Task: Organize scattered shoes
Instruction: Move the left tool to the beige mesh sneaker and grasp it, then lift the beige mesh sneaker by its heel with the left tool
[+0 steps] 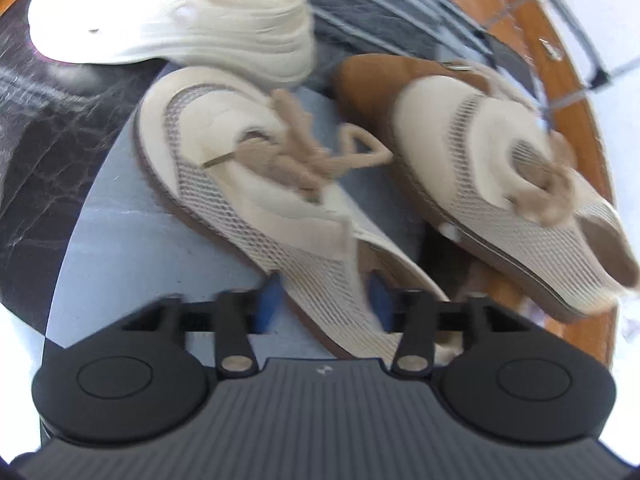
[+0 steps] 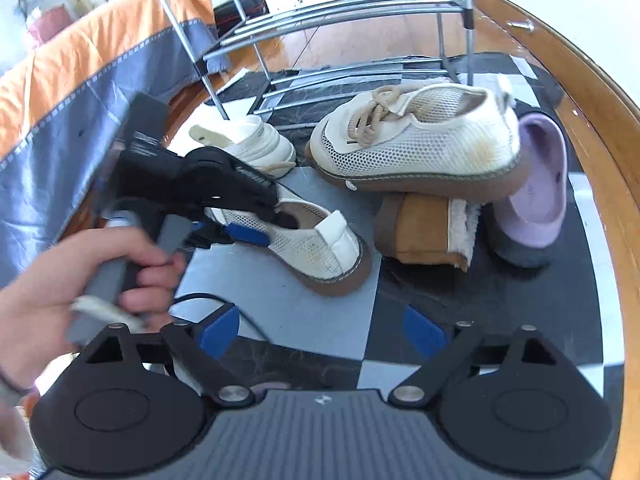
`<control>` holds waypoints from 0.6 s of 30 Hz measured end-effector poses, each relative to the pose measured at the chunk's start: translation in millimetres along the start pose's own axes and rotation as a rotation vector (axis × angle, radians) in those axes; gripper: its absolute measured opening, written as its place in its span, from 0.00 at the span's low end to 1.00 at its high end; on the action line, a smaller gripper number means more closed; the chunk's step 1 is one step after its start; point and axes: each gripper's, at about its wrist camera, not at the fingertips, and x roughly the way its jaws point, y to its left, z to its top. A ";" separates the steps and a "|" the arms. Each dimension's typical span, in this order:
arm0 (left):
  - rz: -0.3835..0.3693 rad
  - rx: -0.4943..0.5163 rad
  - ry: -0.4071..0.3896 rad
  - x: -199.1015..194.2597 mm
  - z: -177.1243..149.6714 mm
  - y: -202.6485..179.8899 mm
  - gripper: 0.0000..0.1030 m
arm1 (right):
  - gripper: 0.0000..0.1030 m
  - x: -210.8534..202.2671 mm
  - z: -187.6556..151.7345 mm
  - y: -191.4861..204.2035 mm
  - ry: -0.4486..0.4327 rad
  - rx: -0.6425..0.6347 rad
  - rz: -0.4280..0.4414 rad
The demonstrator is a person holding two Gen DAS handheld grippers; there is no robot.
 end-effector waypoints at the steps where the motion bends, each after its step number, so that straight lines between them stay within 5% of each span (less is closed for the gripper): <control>1: 0.013 0.011 0.005 3.3 0.0 -0.8 0.33 | 0.90 -4.6 -4.2 -2.6 0.000 0.022 0.009; 4: 0.033 0.148 -0.022 -4.1 -3.7 -16.5 0.18 | 0.90 -12.4 -11.5 -7.4 0.008 0.030 -0.001; 12: -0.068 0.108 -0.151 -44.8 -11.9 4.1 0.09 | 0.91 -21.6 -20.8 -32.2 0.019 0.114 -0.038; 18: -0.041 0.208 -0.270 -97.1 -16.3 3.3 0.00 | 0.91 -25.4 -24.5 -38.2 0.033 0.149 -0.039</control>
